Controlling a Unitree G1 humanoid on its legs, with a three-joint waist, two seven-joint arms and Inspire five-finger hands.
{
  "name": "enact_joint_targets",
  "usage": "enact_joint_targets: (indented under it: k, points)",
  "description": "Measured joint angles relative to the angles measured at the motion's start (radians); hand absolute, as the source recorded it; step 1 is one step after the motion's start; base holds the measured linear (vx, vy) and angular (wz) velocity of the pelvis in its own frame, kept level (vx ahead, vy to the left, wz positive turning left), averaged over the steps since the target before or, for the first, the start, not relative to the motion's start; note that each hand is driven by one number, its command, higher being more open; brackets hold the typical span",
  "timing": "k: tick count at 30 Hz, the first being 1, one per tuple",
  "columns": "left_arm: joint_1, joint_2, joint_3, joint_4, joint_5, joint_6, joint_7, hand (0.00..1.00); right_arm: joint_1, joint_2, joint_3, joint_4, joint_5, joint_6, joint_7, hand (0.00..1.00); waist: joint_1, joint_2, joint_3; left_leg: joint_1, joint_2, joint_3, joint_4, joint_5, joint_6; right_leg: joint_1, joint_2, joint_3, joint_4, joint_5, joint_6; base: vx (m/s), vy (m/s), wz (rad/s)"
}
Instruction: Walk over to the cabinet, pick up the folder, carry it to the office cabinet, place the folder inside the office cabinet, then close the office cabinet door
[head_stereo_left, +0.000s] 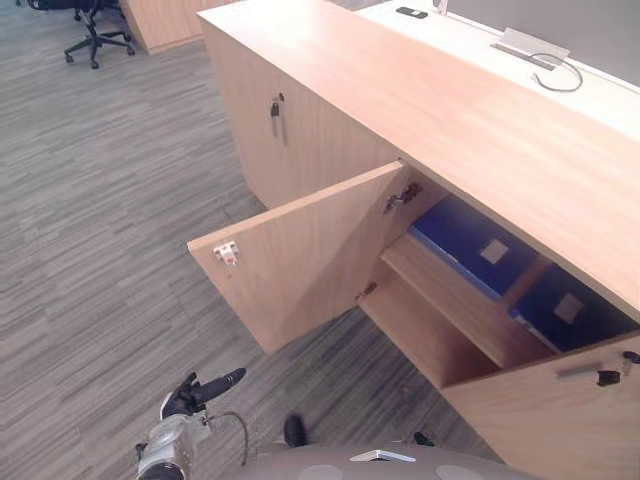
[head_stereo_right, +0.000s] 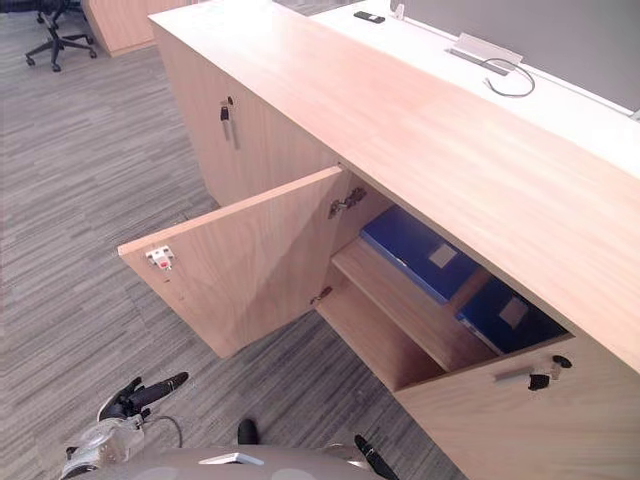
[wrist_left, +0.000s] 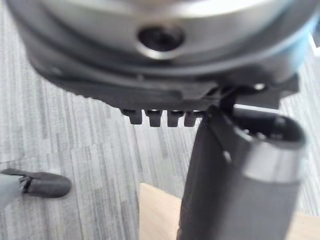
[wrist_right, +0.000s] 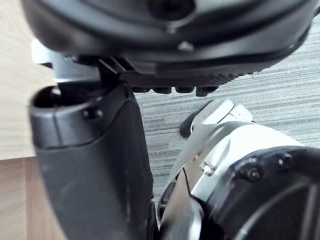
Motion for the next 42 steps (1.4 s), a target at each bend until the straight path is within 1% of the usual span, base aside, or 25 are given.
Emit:
enact_joint_targets:
  k: [4, 6, 8, 11, 13, 14, 16, 17, 18, 19, 21, 24, 27, 29, 32, 33, 34, 35, 36, 37, 38, 39, 41, 42]
  points:
    - [-0.031, 0.01, -0.016, -0.005, -0.002, 0.0, -0.002, 1.0, 0.0, -0.001, 0.035, -0.002, 0.001, 0.0, 0.008, 1.0, 0.003, 0.003, -0.002, 0.005, -0.005, 0.003, 0.0, -0.003, 0.001, 0.001, -0.005, 0.002, 0.001, 0.01, -0.001, 0.04, 0.029, 0.0]
    - [-0.032, 0.016, -0.066, -0.033, -0.007, 0.006, 0.0, 1.0, 0.001, -0.006, 0.072, -0.005, 0.001, -0.001, 0.009, 1.0, 0.003, 0.006, -0.001, 0.015, -0.004, 0.016, 0.0, -0.005, -0.001, 0.005, -0.004, 0.004, -0.001, 0.011, -0.001, 0.01, -0.012, -0.16]
    - [-0.032, 0.014, -0.121, -0.11, -0.014, 0.01, -0.001, 1.0, 0.001, -0.011, 0.101, -0.011, 0.002, -0.001, 0.008, 1.0, 0.004, 0.009, -0.001, 0.015, -0.002, 0.025, 0.0, -0.004, -0.001, 0.003, -0.002, 0.007, -0.004, 0.01, -0.001, -0.04, -0.038, -0.17]
    - [-0.039, 0.012, -0.173, -0.213, -0.017, 0.01, -0.004, 1.0, 0.002, -0.03, 0.141, -0.017, 0.002, -0.003, 0.009, 1.0, 0.002, 0.028, -0.003, 0.017, -0.001, 0.039, -0.001, -0.002, 0.002, 0.0, -0.002, 0.018, -0.009, 0.006, -0.007, -0.07, -0.033, -0.17]
    - [-0.055, 0.012, -0.187, -0.235, -0.017, 0.011, -0.004, 1.0, 0.003, -0.036, 0.158, -0.018, 0.003, -0.005, 0.009, 1.0, 0.002, 0.035, -0.004, 0.018, -0.001, 0.049, -0.001, -0.002, 0.002, 0.0, -0.002, 0.027, -0.019, 0.005, -0.007, -0.07, -0.019, -0.2]
    - [-0.064, 0.014, -0.199, -0.259, -0.017, 0.012, -0.002, 1.0, 0.003, -0.038, 0.171, -0.019, 0.004, -0.01, 0.009, 1.0, 0.002, 0.036, -0.004, 0.018, -0.002, 0.058, -0.001, -0.007, -0.005, -0.001, -0.003, 0.028, -0.024, -0.004, -0.007, -0.1, -0.037, -0.22]
    - [-0.069, 0.023, -0.231, -0.302, -0.017, 0.012, -0.002, 1.0, 0.008, -0.038, 0.19, -0.02, 0.005, -0.019, 0.008, 1.0, 0.001, 0.031, -0.005, 0.018, -0.004, 0.065, -0.001, -0.005, -0.006, -0.001, -0.006, 0.028, -0.029, -0.024, -0.008, -0.09, -0.05, -0.16]
    - [-0.07, 0.028, -0.251, -0.328, -0.019, 0.016, 0.004, 1.0, 0.011, -0.037, 0.202, -0.021, 0.005, -0.02, 0.008, 1.0, 0.001, 0.022, -0.008, 0.016, -0.007, 0.071, -0.001, -0.002, -0.009, 0.0, -0.008, 0.028, -0.038, -0.041, -0.005, -0.07, -0.073, -0.15]
    - [-0.072, 0.033, -0.248, -0.327, -0.019, 0.02, 0.009, 1.0, 0.012, -0.035, 0.209, -0.021, 0.005, -0.02, 0.008, 1.0, 0.002, 0.011, -0.008, 0.016, -0.01, 0.075, -0.001, 0.001, -0.013, 0.0, -0.013, 0.028, -0.039, -0.063, 0.004, -0.07, -0.11, -0.11]
    - [-0.074, 0.047, -0.253, -0.327, -0.019, 0.021, 0.01, 1.0, 0.012, -0.029, 0.211, -0.021, 0.005, -0.02, 0.009, 1.0, 0.001, 0.002, -0.004, 0.016, -0.012, 0.074, -0.001, 0.007, -0.018, 0.001, -0.017, 0.025, -0.038, -0.085, 0.031, -0.06, -0.103, -0.01]
    - [-0.073, 0.051, -0.273, -0.327, -0.011, 0.022, 0.009, 1.0, 0.015, -0.028, 0.209, -0.021, 0.006, -0.02, 0.01, 1.0, 0.005, 0.005, -0.004, 0.016, -0.005, 0.068, -0.001, 0.015, -0.023, 0.004, -0.006, 0.021, -0.038, -0.089, 0.023, -0.04, -0.079, 0.12]
    - [-0.072, 0.058, -0.302, -0.335, 0.0, 0.022, 0.009, 1.0, 0.016, -0.029, 0.218, -0.018, 0.005, -0.019, 0.01, 1.0, 0.011, 0.0, -0.003, 0.016, -0.001, 0.047, -0.001, 0.024, -0.023, 0.019, -0.003, -0.003, -0.039, -0.086, 0.029, 0.0, -0.054, 0.22]
    - [-0.066, 0.075, -0.338, -0.359, 0.02, 0.023, 0.009, 1.0, 0.016, -0.031, 0.232, -0.017, 0.005, -0.018, 0.01, 1.0, 0.029, -0.008, -0.002, 0.016, -0.003, 0.044, -0.001, 0.026, -0.02, 0.021, -0.002, -0.002, -0.038, -0.083, 0.033, 0.03, -0.024, 0.04]
    - [-0.058, 0.091, -0.366, -0.379, 0.05, 0.023, 0.009, 1.0, 0.015, -0.031, 0.24, -0.014, 0.005, -0.018, 0.01, 1.0, 0.031, -0.014, -0.003, 0.016, -0.006, 0.045, -0.001, 0.027, -0.019, 0.022, -0.008, -0.001, -0.038, -0.08, 0.037, 0.04, 0.006, 0.05]
    - [-0.01, 0.146, -0.442, -0.46, 0.108, 0.026, 0.009, 1.0, 0.012, -0.025, 0.247, -0.012, 0.005, -0.018, 0.012, 1.0, 0.032, -0.033, -0.003, 0.016, -0.014, 0.044, -0.001, 0.026, -0.018, 0.022, -0.017, 0.001, -0.035, -0.075, 0.043, 0.03, 0.046, 0.05]
    - [0.01, 0.161, -0.467, -0.488, 0.118, 0.027, 0.007, 1.0, 0.011, -0.025, 0.247, -0.01, 0.005, -0.018, 0.013, 1.0, 0.032, -0.036, -0.003, 0.016, -0.018, 0.043, -0.001, 0.026, -0.018, 0.022, -0.02, 0.001, -0.032, -0.074, 0.044, 0.01, 0.057, 0.1]
    - [0.035, 0.175, -0.5, -0.521, 0.117, 0.027, 0.004, 1.0, 0.011, -0.027, 0.247, -0.01, 0.004, -0.018, 0.015, 1.0, 0.033, -0.035, -0.003, 0.016, -0.021, 0.041, -0.001, 0.024, -0.015, 0.02, -0.024, 0.0, -0.024, -0.071, 0.045, 0.0, 0.067, 0.16]
    - [0.056, 0.187, -0.535, -0.546, 0.114, 0.027, -0.003, 1.0, 0.011, -0.03, 0.246, -0.01, 0.003, -0.018, 0.019, 1.0, 0.033, -0.031, -0.004, 0.016, -0.021, 0.034, -0.001, 0.021, -0.014, 0.018, -0.024, 0.0, -0.013, -0.064, 0.039, -0.01, 0.073, 0.16]
    - [0.065, 0.193, -0.553, -0.558, 0.111, 0.027, -0.009, 1.0, 0.012, -0.031, 0.246, -0.009, 0.001, -0.017, 0.023, 1.0, 0.033, -0.028, -0.004, 0.016, -0.021, 0.032, -0.001, 0.017, -0.016, 0.017, -0.024, 0.0, -0.008, -0.059, 0.039, -0.02, 0.068, 0.2]
    - [0.072, 0.201, -0.584, -0.564, 0.107, 0.027, -0.034, 1.0, 0.012, -0.037, 0.246, -0.008, -0.004, -0.017, 0.036, 1.0, 0.034, -0.022, -0.004, 0.017, -0.02, 0.025, -0.001, 0.015, -0.012, 0.015, -0.024, 0.0, 0.001, -0.049, 0.037, -0.04, 0.078, 0.16]
    - [0.08, 0.21, -0.627, -0.568, 0.105, 0.027, -0.046, 1.0, 0.012, -0.047, 0.244, -0.008, -0.046, -0.018, 0.06, 1.0, 0.033, -0.016, -0.003, 0.017, -0.02, 0.022, -0.001, 0.013, -0.009, 0.012, -0.024, 0.001, 0.006, -0.037, 0.035, -0.05, 0.081, 0.1]
    - [0.089, 0.22, -0.651, -0.576, 0.101, 0.027, -0.051, 1.0, 0.013, -0.057, 0.243, -0.008, -0.069, -0.019, 0.077, 1.0, 0.032, -0.016, -0.002, 0.016, -0.02, 0.023, -0.001, 0.011, -0.006, 0.006, -0.025, 0.003, 0.013, -0.033, 0.034, -0.05, 0.091, -0.1]
    - [0.109, 0.261, -0.731, -0.597, 0.073, 0.027, -0.104, 1.0, 0.015, -0.091, 0.217, -0.012, -0.198, -0.03, 0.149, 1.0, 0.028, -0.01, 0.001, 0.016, -0.021, 0.031, -0.001, 0.006, 0.002, -0.014, -0.031, 0.006, 0.037, -0.019, 0.039, -0.05, 0.092, -0.18]
    - [0.108, 0.29, -0.799, -0.611, 0.068, 0.027, -0.154, 1.0, 0.015, -0.113, 0.193, -0.024, -0.293, -0.045, 0.196, 1.0, 0.025, -0.004, 0.001, 0.014, -0.025, 0.035, 0.0, 0.004, 0.005, -0.022, -0.037, 0.008, 0.045, -0.011, 0.045, -0.07, 0.112, -0.16]
